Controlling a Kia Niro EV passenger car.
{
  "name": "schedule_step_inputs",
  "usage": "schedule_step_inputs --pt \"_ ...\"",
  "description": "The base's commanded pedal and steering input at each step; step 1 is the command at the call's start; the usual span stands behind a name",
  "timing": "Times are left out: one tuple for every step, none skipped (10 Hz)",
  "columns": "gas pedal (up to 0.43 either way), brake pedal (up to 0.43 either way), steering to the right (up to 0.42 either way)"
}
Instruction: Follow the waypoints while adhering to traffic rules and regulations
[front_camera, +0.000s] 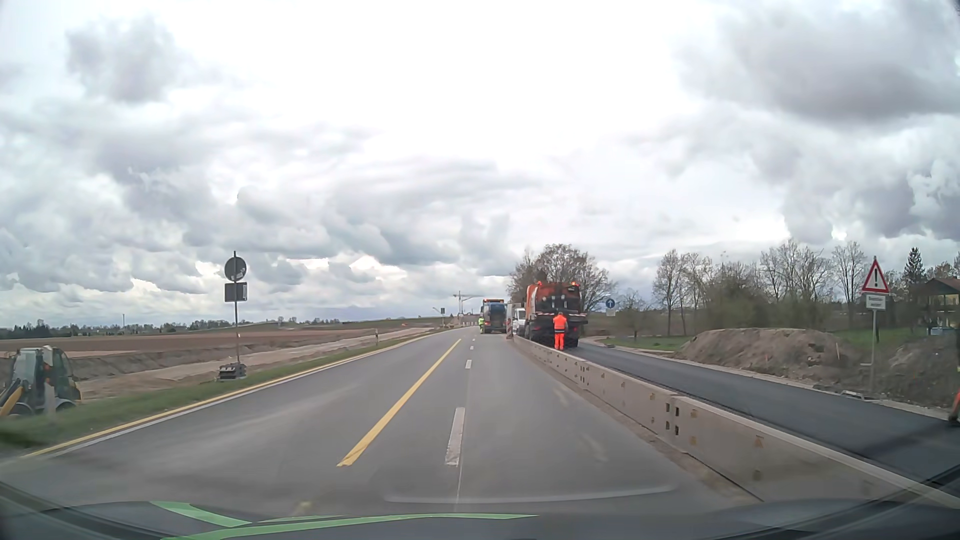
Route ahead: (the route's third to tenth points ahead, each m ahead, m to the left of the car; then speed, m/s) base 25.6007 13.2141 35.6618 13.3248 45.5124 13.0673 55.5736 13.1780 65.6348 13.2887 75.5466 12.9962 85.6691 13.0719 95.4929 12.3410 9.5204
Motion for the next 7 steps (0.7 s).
schedule_step_inputs --pt "0.059 0.000 -0.006" --pt "0.047 0.000 -0.007" --pt "0.047 0.000 -0.009" --pt "0.047 0.000 -0.010" --pt "0.047 0.000 -0.010" --pt "0.047 0.000 -0.010" --pt "0.047 0.000 -0.010"
